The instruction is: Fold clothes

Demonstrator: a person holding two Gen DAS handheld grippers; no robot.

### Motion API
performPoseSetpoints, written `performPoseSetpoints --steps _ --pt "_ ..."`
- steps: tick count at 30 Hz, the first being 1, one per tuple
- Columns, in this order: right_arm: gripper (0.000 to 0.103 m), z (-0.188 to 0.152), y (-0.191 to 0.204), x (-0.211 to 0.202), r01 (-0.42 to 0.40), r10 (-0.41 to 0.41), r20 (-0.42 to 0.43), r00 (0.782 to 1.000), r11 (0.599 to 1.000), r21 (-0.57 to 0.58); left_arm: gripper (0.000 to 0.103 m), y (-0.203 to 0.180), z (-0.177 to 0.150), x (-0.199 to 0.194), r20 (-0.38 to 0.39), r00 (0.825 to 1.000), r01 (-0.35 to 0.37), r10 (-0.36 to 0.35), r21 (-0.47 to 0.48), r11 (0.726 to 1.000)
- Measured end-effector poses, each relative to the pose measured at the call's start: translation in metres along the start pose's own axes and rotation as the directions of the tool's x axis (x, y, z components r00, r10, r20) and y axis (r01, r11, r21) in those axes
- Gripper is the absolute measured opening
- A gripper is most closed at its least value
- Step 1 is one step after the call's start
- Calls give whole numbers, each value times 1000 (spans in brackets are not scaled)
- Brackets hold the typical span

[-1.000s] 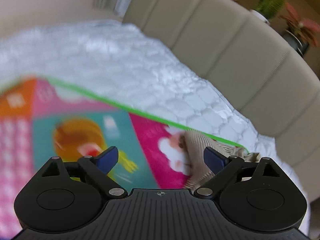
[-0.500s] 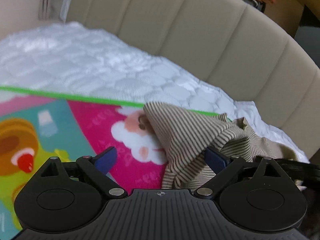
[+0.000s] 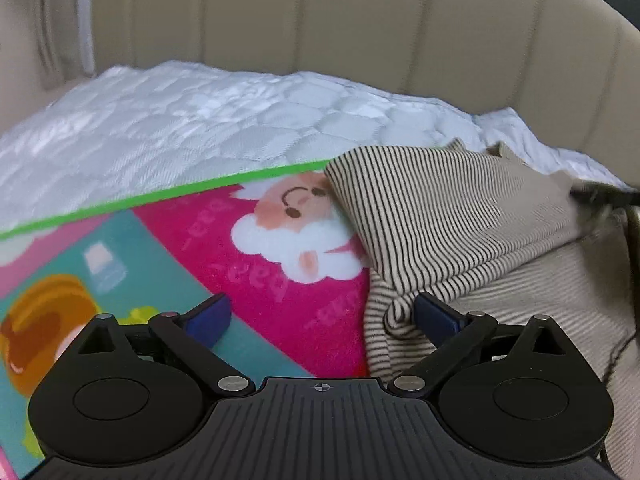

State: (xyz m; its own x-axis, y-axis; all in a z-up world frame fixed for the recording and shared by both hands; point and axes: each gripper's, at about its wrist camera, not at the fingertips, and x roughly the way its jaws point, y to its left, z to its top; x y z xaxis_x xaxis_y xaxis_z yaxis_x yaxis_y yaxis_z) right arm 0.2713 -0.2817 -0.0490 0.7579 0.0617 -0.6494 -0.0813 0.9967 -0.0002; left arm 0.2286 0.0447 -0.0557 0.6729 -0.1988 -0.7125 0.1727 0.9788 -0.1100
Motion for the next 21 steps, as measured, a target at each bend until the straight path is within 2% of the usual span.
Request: performPoseSetpoints --steps 1,4,7,8,14,16,17,18,19,20,21 --pt "10 -2 -2 -5 -8 8 0 1000 1000 -6 101 1 0 -1 3 1000 22 -22 -6 1000" --pt "32 -7 -8 -20 -31 31 1 1000 999 -23 101 4 1 -2 8 996 93 -93 -61 994" --pt "52 -14 -13 -55 -73 73 -5 997 992 -98 101 6 3 -1 18 994 113 -112 -96 989" --pt "56 -17 -14 -69 -92 90 -22 996 987 -132 101 8 3 -2 21 993 115 -114 -117 986" --pt "59 -65 3 -129 -177 129 -164 978 930 -323 102 27 6 -2 32 991 133 -130 -281 951" --pt "59 -87 13 -128 -178 103 -212 972 909 -377 102 33 6 -3 37 991 134 -129 -326 936" --pt "55 -96 15 -125 -162 73 -225 972 900 -405 102 36 6 -3 39 991 135 -129 -348 928" --pt "45 -101 17 -122 -135 37 -225 974 889 -437 102 39 6 -4 40 990 138 -132 -369 919" --pt "20 -104 19 -118 -104 -1 -219 976 878 -468 103 42 6 -4 42 990 140 -134 -389 911" --pt "12 -98 18 -118 -79 -18 -201 979 882 -465 103 44 6 -5 41 990 138 -133 -401 906" --pt "12 -85 16 -118 -56 -26 -177 984 894 -444 103 46 6 -7 40 991 131 -126 -410 903"
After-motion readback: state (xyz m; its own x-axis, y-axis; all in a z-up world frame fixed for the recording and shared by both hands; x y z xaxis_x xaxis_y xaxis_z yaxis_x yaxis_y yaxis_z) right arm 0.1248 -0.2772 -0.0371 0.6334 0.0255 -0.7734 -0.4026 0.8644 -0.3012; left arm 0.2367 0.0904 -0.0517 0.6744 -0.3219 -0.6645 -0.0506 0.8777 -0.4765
